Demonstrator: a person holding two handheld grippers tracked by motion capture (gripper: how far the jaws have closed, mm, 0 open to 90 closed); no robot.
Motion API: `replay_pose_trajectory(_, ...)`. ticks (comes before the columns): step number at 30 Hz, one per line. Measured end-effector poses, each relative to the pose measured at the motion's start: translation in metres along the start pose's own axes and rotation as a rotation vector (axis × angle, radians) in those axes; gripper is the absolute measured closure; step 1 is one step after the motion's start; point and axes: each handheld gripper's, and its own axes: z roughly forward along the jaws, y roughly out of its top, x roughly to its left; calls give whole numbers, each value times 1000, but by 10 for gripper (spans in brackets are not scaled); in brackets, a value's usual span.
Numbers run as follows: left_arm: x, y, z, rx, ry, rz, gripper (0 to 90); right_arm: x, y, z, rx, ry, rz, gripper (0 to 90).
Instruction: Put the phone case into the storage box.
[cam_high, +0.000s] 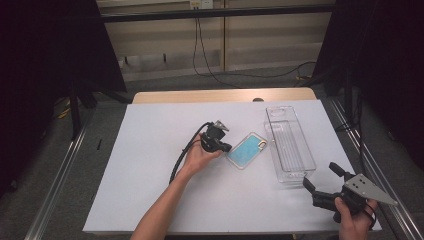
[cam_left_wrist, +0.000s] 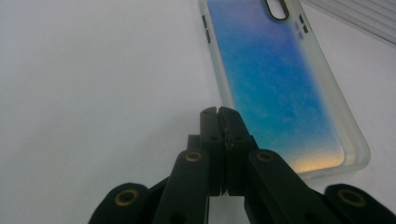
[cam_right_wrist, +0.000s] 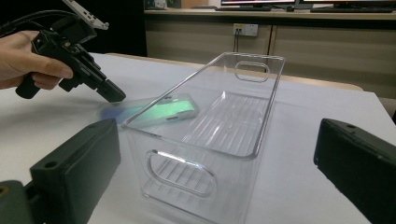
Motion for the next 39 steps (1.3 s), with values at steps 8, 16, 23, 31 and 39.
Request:
replay_pose_trajectory(8,2,5,-11,-69,28,-16,798,0,0,1,0,1,1,0)
replay_pose_trajectory(16,-4,15,-7,-88,66,-29,434,0,0,1,-1,0,4,0)
replay_pose_trajectory(23,-11,24,0,-123,102,-59,134,0,0,0,0,2,1,0)
replay_pose_trajectory(31,-18,27,11,-117,107,-20,81,0,0,0,0,2,2,0)
replay_pose_trajectory(39,-28,33,20,-95,85,-11,67,0,0,0,0,3,3,0)
